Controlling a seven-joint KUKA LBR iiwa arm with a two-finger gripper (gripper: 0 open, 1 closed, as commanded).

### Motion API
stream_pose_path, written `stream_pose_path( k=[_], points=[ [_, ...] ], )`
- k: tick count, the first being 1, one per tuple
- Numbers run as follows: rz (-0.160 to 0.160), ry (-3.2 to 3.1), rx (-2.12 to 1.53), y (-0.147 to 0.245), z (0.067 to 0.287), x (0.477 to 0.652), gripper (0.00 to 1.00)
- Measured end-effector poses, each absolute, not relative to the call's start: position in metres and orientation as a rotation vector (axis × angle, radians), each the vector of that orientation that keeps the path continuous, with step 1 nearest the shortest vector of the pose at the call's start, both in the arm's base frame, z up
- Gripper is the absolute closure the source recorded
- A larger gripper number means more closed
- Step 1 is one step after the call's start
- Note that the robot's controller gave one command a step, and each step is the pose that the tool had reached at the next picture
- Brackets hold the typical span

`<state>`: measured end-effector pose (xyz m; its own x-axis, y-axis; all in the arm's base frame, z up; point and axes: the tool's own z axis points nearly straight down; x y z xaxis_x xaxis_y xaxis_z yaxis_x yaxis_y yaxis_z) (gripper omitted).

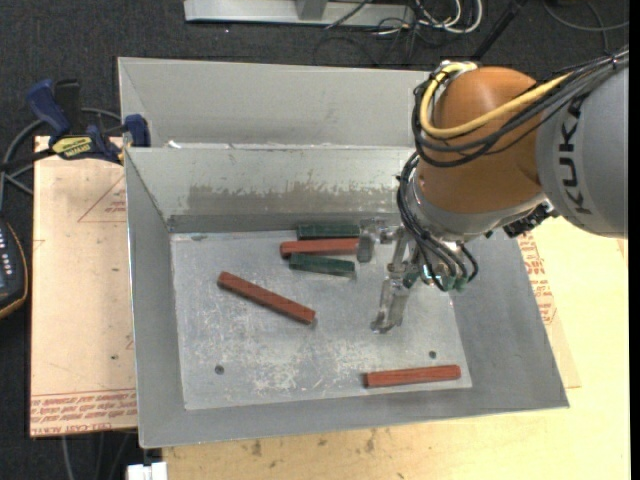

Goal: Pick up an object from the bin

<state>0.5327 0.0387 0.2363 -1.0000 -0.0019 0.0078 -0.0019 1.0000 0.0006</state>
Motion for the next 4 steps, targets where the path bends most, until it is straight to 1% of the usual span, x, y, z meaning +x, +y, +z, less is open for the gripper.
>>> stream_pose_path(
  k=[1, 2, 3, 4],
  points=[
    [-0.003, -3.117, 0.363, 0.097, 0.121, 0.572, 0.0],
    [-0.004, -3.147, 0.128, 0.06, 0.071, 0.611, 0.0],
    [-0.005, -3.151, 0.128, 0.061, 0.073, 0.612, 1.0],
    [0.006, -3.149, 0.159, -0.042, 0.189, 0.611, 1.0]
  ],
)
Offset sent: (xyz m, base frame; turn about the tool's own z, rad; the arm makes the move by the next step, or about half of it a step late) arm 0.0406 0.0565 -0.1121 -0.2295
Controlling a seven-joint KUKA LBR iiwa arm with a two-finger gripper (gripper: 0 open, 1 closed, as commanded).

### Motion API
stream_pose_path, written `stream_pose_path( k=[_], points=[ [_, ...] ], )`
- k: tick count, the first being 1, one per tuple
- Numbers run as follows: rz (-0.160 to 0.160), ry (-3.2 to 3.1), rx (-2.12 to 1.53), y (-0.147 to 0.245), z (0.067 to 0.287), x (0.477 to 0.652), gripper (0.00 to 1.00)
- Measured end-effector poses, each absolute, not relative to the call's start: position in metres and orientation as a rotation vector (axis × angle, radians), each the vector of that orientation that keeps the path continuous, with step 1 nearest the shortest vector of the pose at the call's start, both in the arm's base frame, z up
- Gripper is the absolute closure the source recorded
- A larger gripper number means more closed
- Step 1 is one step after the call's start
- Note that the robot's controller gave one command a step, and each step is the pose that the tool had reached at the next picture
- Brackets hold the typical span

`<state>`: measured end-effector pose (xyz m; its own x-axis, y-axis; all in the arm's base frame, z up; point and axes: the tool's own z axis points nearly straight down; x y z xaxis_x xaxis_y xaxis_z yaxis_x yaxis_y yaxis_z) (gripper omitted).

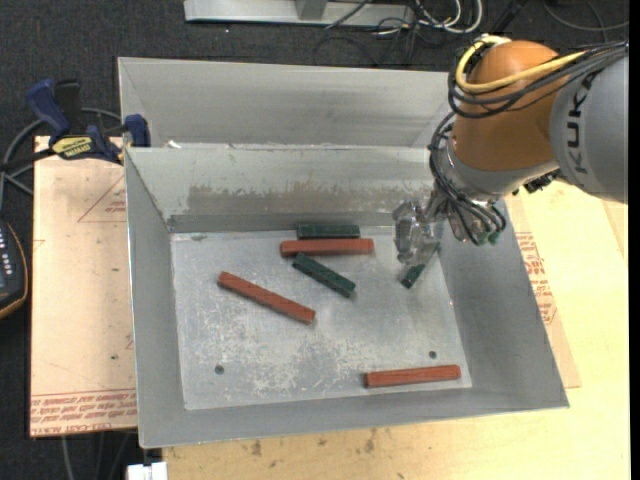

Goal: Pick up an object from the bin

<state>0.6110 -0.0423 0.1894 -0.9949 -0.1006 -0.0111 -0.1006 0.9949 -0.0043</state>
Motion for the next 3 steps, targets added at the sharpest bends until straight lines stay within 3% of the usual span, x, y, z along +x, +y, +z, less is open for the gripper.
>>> stream_pose_path(
  k=[1, 2, 3],
  points=[
    [0.001, 3.133, -0.168, -0.037, 0.184, 0.61, 0.0],
    [0.005, 3.141, -0.041, 0.016, 0.066, 0.632, 0.0],
    [0.004, 3.134, -0.037, 0.014, 0.075, 0.635, 1.0]
  ],
)
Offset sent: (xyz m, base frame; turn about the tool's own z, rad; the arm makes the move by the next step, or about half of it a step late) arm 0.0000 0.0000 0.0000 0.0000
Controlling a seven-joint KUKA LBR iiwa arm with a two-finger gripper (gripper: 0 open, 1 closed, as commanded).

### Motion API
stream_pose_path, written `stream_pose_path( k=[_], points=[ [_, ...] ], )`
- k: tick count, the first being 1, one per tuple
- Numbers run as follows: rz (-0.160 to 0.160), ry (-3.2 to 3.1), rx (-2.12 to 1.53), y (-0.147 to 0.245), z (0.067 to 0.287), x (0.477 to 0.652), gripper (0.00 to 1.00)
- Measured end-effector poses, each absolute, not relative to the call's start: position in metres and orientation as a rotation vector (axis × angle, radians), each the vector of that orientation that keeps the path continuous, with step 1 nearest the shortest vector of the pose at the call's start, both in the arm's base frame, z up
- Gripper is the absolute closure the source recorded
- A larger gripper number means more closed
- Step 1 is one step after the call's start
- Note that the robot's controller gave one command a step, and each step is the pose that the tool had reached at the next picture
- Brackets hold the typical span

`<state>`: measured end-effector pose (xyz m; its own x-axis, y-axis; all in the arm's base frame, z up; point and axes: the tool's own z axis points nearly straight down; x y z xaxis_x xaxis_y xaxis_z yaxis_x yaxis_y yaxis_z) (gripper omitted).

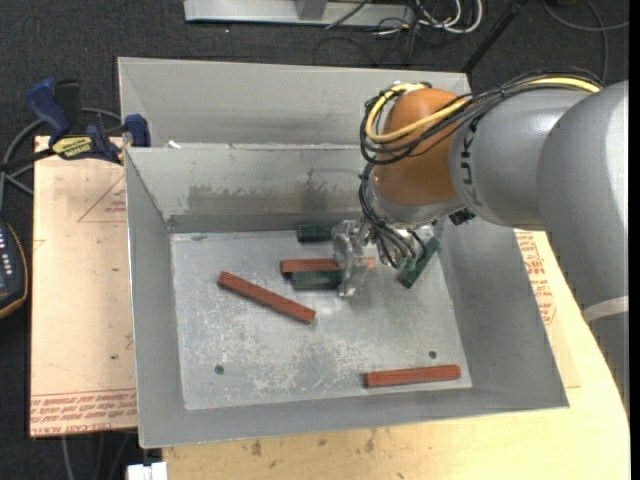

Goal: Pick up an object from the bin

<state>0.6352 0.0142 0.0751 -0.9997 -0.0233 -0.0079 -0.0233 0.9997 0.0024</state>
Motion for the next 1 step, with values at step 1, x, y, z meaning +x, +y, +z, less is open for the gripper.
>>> stream_pose_path(
  k=[1],
  points=[
    [0.0, 3.093, -0.482, 0.0362, 0.2195, 0.6576, 1.0]
  ],
)
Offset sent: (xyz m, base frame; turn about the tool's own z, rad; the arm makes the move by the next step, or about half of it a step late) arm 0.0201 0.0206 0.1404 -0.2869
